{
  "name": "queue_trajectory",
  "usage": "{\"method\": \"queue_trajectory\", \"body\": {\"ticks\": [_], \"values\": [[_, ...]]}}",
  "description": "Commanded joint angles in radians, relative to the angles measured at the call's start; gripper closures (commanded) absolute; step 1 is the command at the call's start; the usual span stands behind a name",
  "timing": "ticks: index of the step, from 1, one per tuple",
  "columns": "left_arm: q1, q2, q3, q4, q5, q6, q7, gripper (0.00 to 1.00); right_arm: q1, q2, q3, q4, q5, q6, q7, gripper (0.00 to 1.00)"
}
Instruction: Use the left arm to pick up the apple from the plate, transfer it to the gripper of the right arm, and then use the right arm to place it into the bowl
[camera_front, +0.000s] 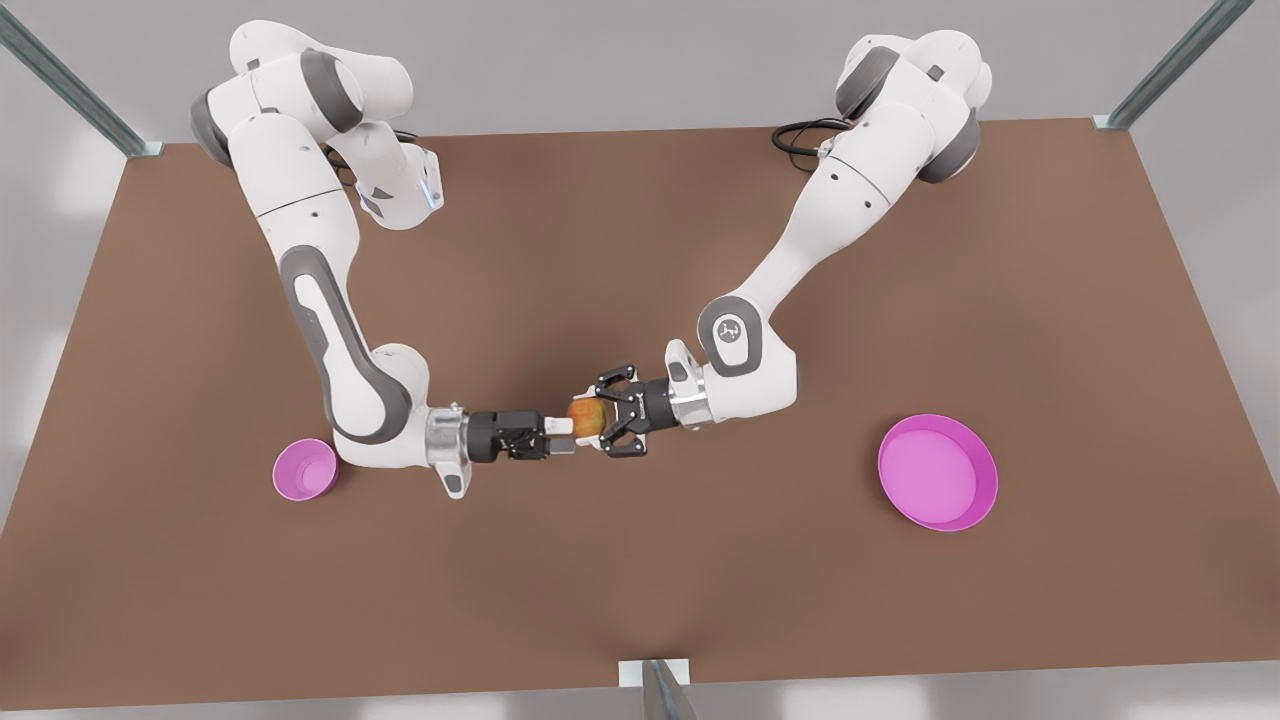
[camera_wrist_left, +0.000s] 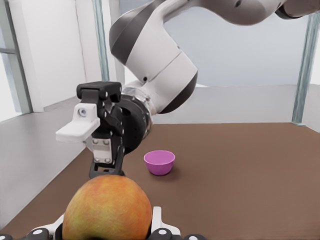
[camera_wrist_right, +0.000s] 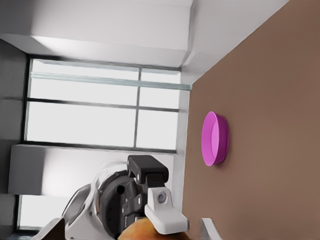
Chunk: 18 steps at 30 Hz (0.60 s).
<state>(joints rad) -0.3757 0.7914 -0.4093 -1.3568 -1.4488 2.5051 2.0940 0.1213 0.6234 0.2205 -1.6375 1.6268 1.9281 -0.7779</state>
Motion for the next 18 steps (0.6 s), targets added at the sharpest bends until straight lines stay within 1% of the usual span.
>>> {"method": "queue_trajectory", "body": {"ticks": [1,10,18], "values": [[0.000,-0.001,0.000,0.001,0.004,-0.006,0.219,0.32,0.006,0.002,0.000,0.004,0.002,0.006,-0.139,0.00],[-0.002,-0.001,0.001,0.001,0.005,-0.006,0.219,0.30,0.011,0.035,0.000,0.016,0.008,0.005,-0.169,0.00],[-0.002,-0.001,0.001,-0.001,0.007,-0.006,0.221,0.29,0.008,0.027,0.002,-0.015,0.005,-0.054,-0.176,0.00]]}}
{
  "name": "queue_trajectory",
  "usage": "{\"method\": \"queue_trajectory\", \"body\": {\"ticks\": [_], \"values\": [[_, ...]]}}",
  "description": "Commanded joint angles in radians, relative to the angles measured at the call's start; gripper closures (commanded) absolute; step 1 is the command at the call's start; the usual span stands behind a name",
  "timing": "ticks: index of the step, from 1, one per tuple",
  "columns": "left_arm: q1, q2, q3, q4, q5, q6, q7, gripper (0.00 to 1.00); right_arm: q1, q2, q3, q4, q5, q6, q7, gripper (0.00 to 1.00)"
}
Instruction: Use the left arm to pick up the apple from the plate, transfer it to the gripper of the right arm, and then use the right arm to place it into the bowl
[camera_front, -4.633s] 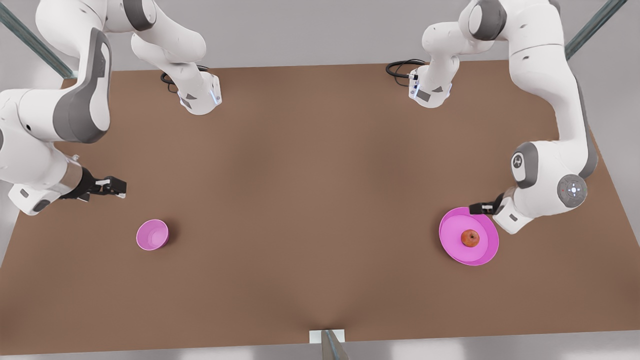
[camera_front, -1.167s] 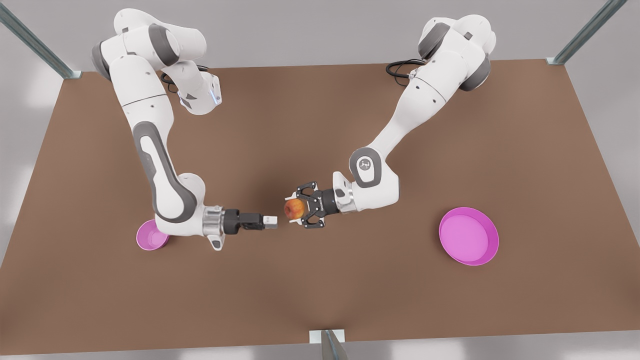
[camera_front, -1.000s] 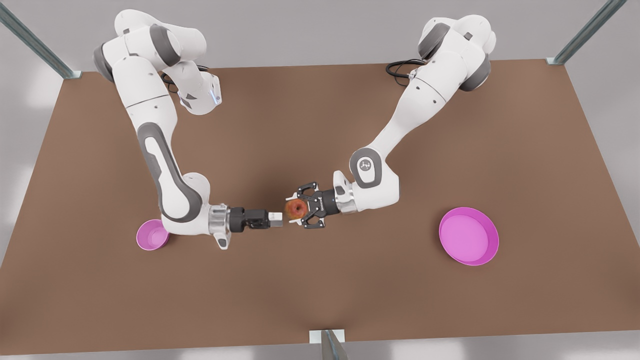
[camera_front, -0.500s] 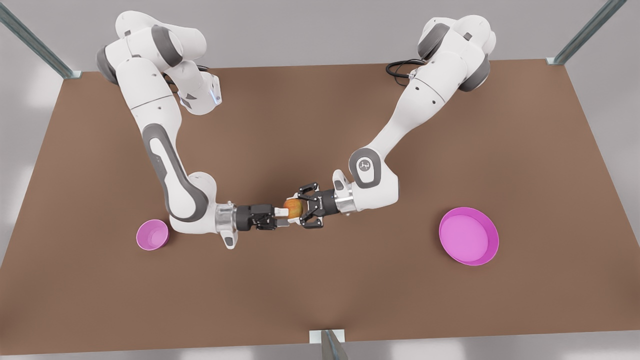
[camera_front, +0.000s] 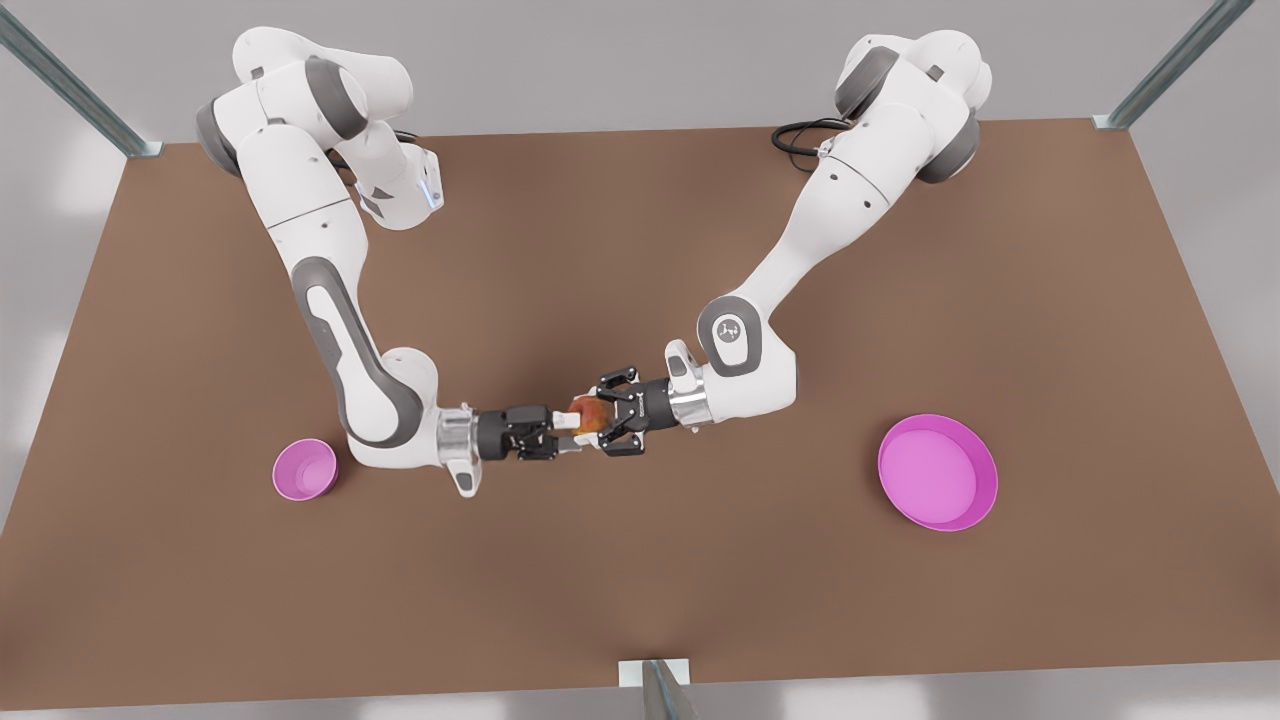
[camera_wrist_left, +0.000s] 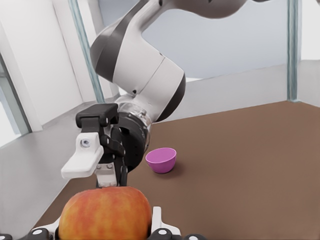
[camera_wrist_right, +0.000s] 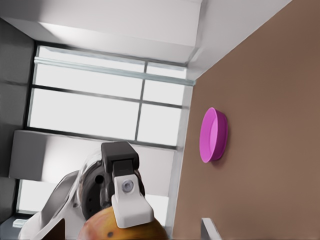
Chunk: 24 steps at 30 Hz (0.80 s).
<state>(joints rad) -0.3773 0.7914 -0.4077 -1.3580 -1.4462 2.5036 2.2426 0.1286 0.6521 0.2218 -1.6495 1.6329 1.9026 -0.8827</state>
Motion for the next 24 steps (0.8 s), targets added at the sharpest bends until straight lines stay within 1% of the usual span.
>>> {"method": "queue_trajectory", "body": {"ticks": [1,2,14,16,23,24], "values": [[0.000,-0.001,0.000,0.000,0.004,-0.005,0.072,0.29,0.002,-0.003,0.004,-0.004,-0.001,-0.028,-0.075,0.00],[0.000,-0.001,0.000,0.000,0.004,-0.005,0.072,0.29,-0.003,-0.003,0.018,-0.006,-0.001,-0.027,-0.078,0.00],[-0.002,0.000,0.000,0.000,0.004,-0.005,0.072,0.29,-0.004,-0.003,0.031,-0.010,-0.001,-0.028,-0.101,0.00],[-0.002,0.000,0.001,0.000,0.004,-0.005,0.072,0.29,-0.004,-0.003,0.031,-0.009,-0.001,-0.027,-0.101,0.19],[-0.002,0.005,0.000,0.002,0.004,-0.005,0.072,0.29,-0.006,-0.003,0.031,-0.009,-0.004,-0.028,-0.102,0.20],[-0.002,0.005,0.000,0.002,0.006,-0.005,0.072,0.29,-0.007,-0.003,0.031,-0.009,-0.005,-0.028,-0.102,0.22]]}}
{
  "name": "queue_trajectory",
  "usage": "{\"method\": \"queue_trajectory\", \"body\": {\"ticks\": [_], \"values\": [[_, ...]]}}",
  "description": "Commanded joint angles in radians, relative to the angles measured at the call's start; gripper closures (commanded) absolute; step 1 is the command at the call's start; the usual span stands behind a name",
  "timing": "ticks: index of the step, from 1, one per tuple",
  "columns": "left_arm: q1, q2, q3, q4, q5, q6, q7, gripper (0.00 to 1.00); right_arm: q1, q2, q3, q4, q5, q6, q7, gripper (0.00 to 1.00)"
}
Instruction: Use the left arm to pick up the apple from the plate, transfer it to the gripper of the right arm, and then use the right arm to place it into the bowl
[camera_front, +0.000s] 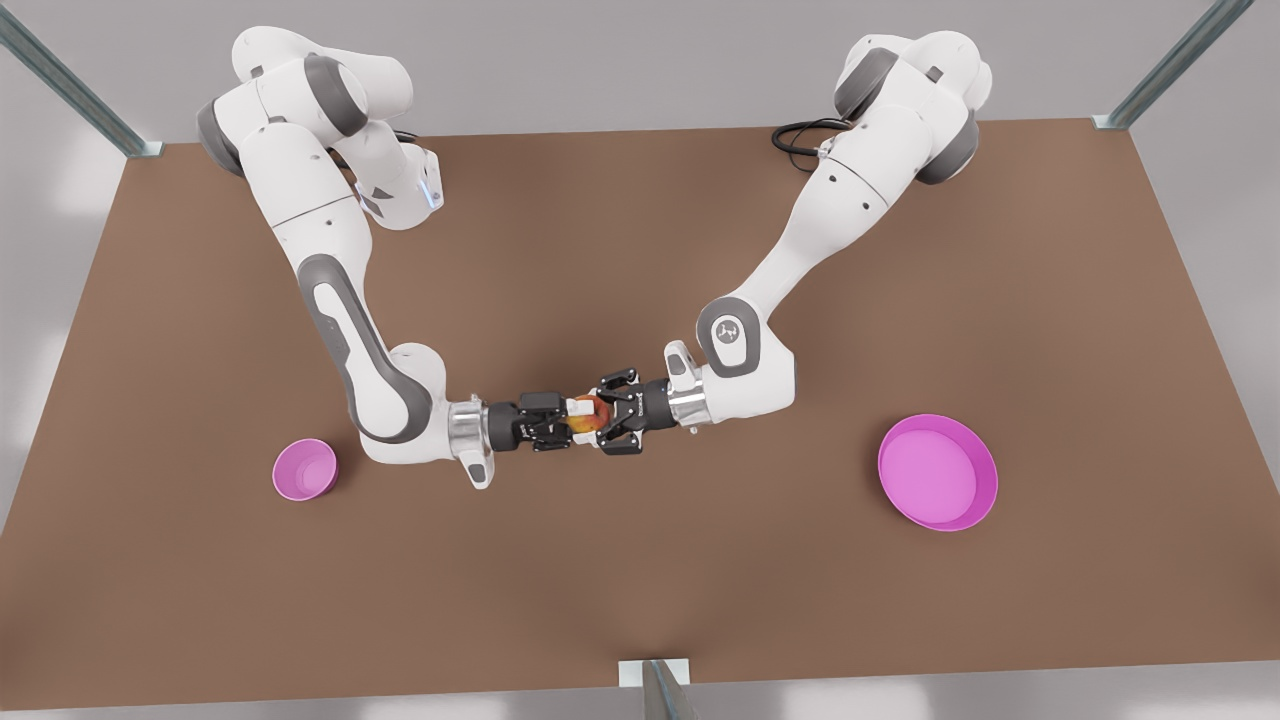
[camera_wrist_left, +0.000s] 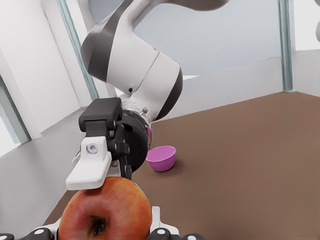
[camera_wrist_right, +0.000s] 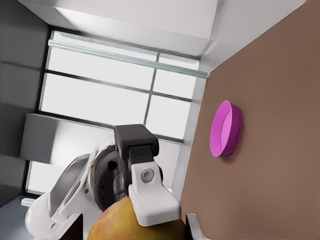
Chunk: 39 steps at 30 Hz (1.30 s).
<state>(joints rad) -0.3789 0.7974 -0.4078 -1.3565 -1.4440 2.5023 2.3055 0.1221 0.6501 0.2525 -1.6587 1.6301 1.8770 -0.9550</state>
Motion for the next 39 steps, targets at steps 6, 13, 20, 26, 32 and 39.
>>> {"method": "queue_trajectory", "body": {"ticks": [6,13,20,26,32,39], "values": [[0.000,-0.001,0.000,0.000,0.004,-0.003,0.009,0.29,-0.001,-0.001,0.001,0.001,-0.003,-0.002,-0.027,0.28],[0.002,-0.003,-0.003,-0.006,0.001,-0.003,-0.001,0.00,-0.001,-0.001,0.001,0.002,-0.004,-0.001,-0.025,0.33],[0.055,-0.004,0.000,-0.035,0.014,-0.023,0.002,0.00,-0.009,-0.003,0.001,0.002,-0.007,-0.004,-0.019,0.33],[0.333,-0.197,0.004,-0.216,0.612,-0.315,-0.578,0.00,-0.088,-0.010,0.001,0.001,-0.114,-0.096,0.015,0.33],[0.357,-0.323,0.040,-0.085,1.505,-0.807,-1.822,0.00,-0.233,-0.001,-0.010,0.050,-0.282,-0.252,0.097,0.32],[0.407,-0.446,0.033,0.062,1.673,-1.082,-2.631,0.00,-0.375,0.063,-0.074,0.211,-0.478,-0.509,0.185,0.31]]}}
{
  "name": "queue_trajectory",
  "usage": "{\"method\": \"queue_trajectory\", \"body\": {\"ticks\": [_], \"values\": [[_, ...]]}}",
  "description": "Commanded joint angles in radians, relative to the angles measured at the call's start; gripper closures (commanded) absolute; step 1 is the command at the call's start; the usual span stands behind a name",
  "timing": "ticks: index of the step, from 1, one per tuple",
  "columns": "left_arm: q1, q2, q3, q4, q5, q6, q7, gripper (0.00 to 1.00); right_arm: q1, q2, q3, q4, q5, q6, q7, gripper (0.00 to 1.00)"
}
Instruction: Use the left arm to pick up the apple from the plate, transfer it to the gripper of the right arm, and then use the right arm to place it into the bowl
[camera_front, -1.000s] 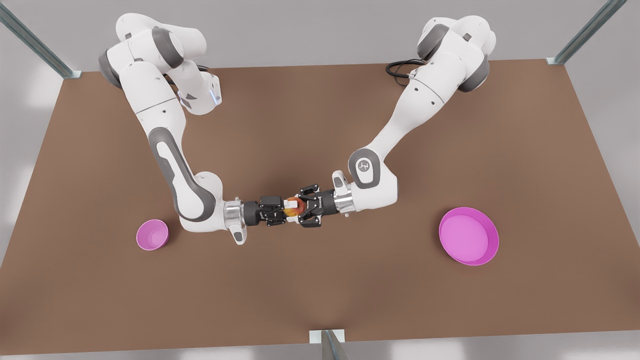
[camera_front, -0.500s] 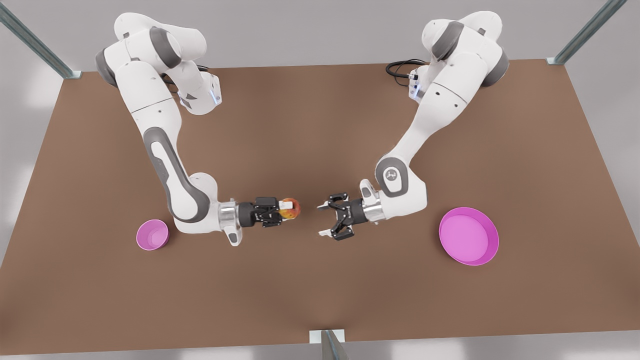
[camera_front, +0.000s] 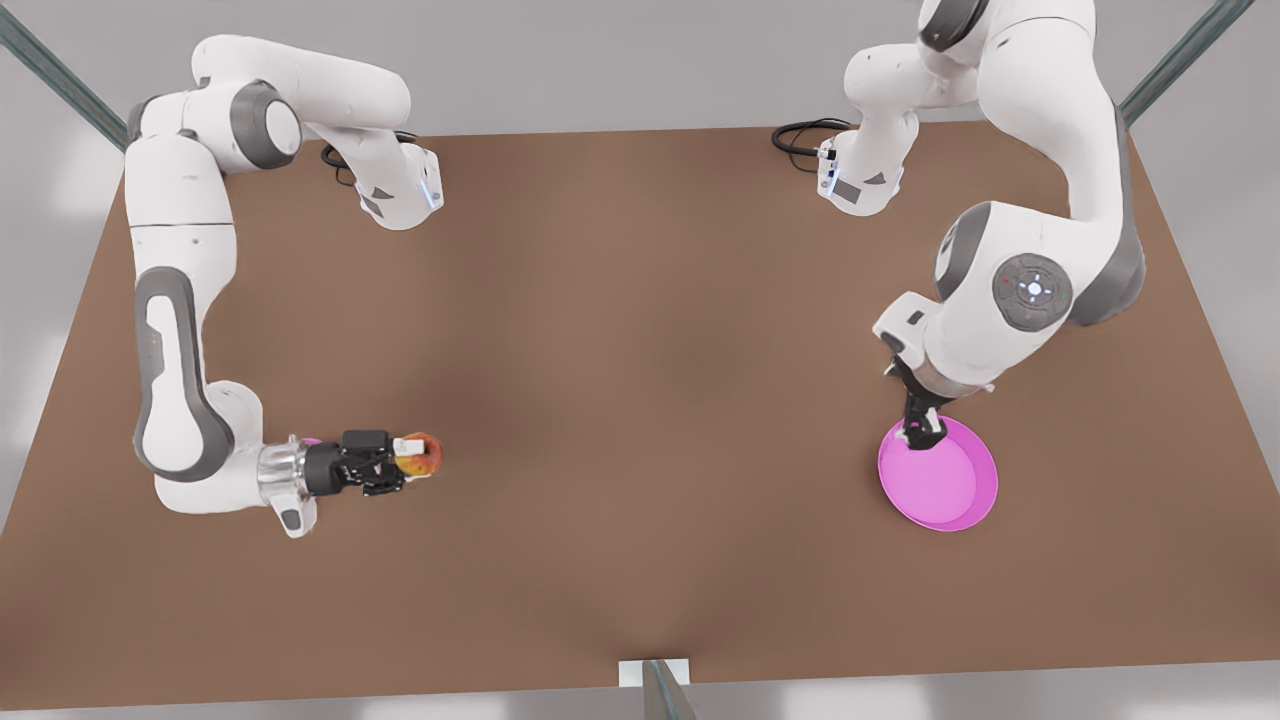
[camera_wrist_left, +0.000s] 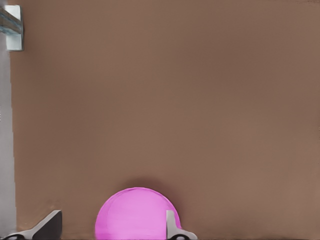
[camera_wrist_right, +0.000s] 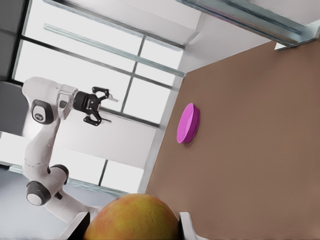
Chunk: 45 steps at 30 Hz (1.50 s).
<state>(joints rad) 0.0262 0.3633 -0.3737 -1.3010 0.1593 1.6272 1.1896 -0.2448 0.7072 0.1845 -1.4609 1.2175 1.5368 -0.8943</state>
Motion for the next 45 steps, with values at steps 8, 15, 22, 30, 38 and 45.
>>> {"method": "queue_trajectory", "body": {"ticks": [8,15,22,30,38,45], "values": [[-0.131,-0.176,0.283,-0.035,-0.133,-0.151,-1.495,0.00,-0.053,0.100,-0.172,0.192,-0.167,-0.373,0.078,0.32],[-0.155,-0.228,0.360,-0.152,-0.178,0.007,-1.417,0.00,-0.080,0.110,-0.203,0.284,-0.332,-0.350,-0.008,0.32],[-0.152,-0.227,0.360,-0.150,-0.179,-0.032,-1.415,0.00,-0.080,0.109,-0.211,0.287,-0.486,-0.178,-0.133,0.32],[-0.154,-0.227,0.360,-0.147,-0.188,-0.032,-1.414,0.00,-0.079,0.120,-0.207,0.281,-0.604,0.022,-0.212,0.32],[-0.155,-0.225,0.360,-0.147,-0.188,-0.030,-1.415,0.00,-0.060,0.120,-0.204,0.238,-0.708,0.152,-0.204,0.32],[-0.158,-0.224,0.360,-0.147,-0.188,-0.029,-1.415,0.00,-0.054,0.120,-0.204,0.153,-0.724,0.195,-0.204,0.30]]}}
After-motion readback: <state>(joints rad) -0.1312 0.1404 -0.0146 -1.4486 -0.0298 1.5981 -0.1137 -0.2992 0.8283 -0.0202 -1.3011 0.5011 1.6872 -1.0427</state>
